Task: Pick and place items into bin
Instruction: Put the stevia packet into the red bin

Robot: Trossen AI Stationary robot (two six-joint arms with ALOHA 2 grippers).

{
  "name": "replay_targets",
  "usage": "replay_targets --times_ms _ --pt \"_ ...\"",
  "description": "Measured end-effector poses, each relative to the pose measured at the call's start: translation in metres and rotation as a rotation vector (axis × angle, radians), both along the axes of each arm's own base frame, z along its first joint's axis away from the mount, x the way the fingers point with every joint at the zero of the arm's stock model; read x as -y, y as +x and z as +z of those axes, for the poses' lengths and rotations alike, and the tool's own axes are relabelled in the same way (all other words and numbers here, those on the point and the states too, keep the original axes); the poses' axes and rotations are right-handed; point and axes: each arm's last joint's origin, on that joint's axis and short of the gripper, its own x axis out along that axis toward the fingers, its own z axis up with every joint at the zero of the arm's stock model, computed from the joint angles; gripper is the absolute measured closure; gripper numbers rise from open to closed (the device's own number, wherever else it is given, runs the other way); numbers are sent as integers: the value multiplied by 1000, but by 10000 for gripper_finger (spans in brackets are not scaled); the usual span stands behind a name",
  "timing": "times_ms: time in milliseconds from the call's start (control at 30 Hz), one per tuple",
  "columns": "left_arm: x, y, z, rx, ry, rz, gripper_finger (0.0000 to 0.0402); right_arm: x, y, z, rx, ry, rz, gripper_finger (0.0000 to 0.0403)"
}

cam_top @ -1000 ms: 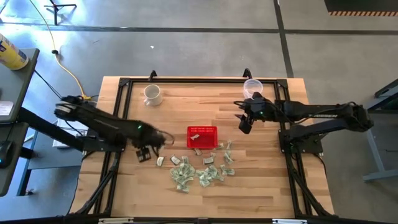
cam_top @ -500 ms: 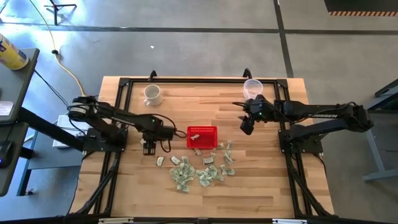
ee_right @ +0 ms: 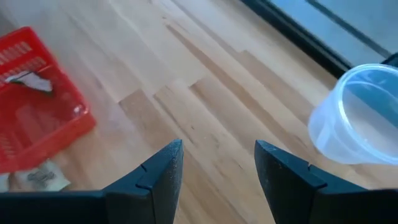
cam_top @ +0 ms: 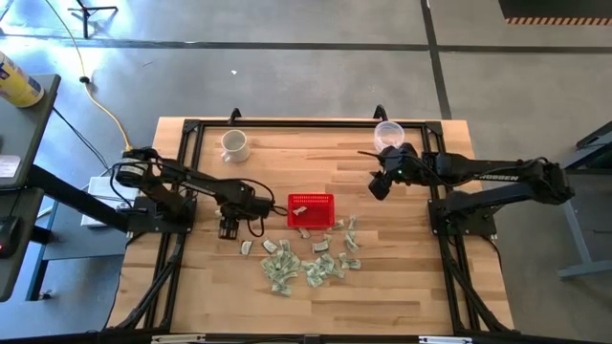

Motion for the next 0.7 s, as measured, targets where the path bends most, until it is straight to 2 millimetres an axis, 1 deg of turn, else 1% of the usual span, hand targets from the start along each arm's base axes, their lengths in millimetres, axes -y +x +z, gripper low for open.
replay_targets --times_ms 100,200,333,567,667,700 --pt "0 2 -1 22 7 -1 194 1 -1 0 -8 -33 -26 212" --pt "0 4 -1 48 11 -29 228 2 -1 1 -15 -68 -56 212" --pt "-1 7 -2 81 47 -86 281 3 -2 1 -13 -93 -95 212" --pt "-4 14 -2 148 124 -96 378 4 -2 1 -7 -102 -131 212" --pt "-10 23 5 178 120 -64 380 4 -3 1 -18 -100 -130 212" --pt "-14 29 8 212 116 -41 378 4 -3 0 -24 -100 -129 212"
